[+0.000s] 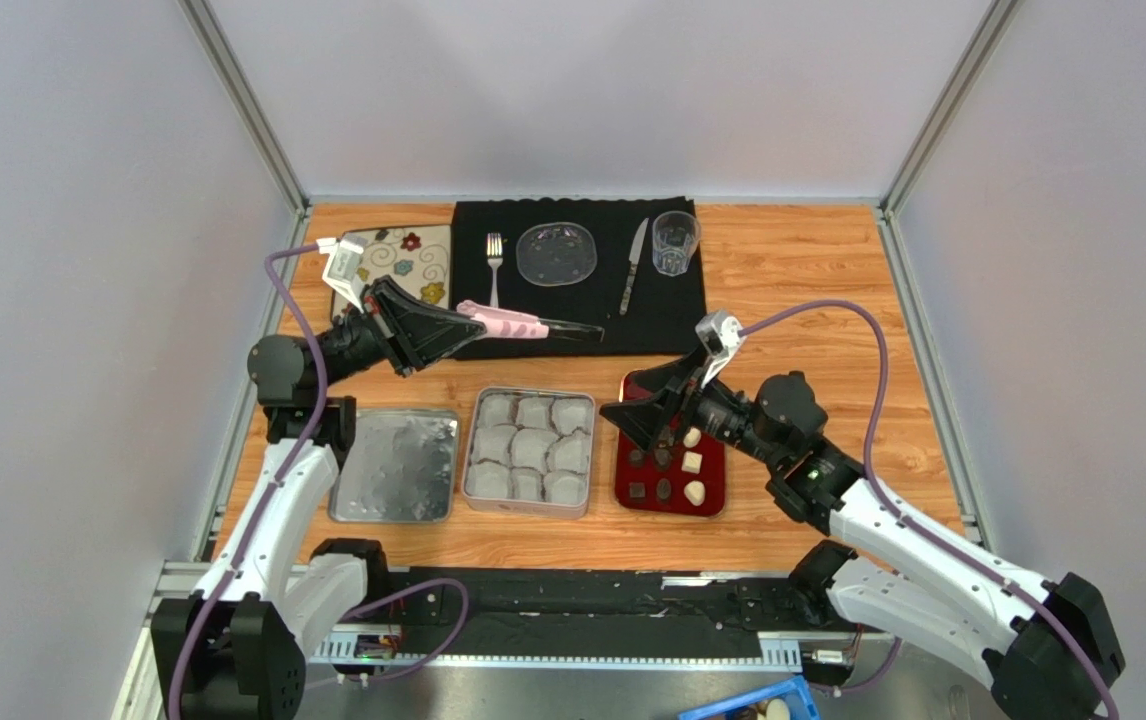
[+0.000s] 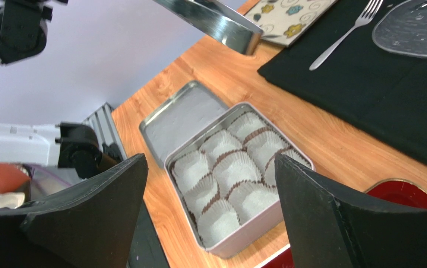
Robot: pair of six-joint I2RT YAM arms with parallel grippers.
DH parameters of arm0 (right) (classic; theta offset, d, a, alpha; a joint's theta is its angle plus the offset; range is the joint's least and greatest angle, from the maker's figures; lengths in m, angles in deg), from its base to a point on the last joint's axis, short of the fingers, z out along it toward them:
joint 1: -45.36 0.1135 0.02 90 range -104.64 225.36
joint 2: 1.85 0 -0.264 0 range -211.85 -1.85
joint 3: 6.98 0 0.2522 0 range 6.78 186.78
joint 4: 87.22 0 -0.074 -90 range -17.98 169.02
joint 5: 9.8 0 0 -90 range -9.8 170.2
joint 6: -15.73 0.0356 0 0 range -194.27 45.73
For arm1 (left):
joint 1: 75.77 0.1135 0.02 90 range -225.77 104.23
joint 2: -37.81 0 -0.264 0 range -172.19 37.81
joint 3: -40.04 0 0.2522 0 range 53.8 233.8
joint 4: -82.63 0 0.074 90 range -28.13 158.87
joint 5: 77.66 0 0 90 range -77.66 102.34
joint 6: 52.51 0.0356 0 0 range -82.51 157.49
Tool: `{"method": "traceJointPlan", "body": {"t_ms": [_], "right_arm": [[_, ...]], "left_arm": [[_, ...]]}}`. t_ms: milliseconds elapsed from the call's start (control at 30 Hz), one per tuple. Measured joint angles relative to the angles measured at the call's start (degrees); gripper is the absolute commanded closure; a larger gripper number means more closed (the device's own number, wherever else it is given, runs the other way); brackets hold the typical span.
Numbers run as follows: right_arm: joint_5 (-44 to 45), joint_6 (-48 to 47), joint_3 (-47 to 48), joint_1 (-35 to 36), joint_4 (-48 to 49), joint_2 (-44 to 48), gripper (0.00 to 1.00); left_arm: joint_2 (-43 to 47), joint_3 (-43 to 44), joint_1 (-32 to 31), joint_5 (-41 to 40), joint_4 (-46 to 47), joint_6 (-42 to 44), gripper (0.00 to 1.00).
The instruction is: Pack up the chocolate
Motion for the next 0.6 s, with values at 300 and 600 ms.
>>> {"method": "traceJointPlan", "body": {"t_ms": [300,600], "right_arm": [[-0.81,7.89,-0.52,-0.79,17.79,-6.88,0.13],[-7.56,20.39,2.75,-2.91,34.21,-17.27,0.13]], "left_arm": [[4.50,-1.53,0.28,-6.01,2.80,-10.14,1.00],[6.21,-5.07,0.28,-6.16,4.68,-13.05,1.00]]}}
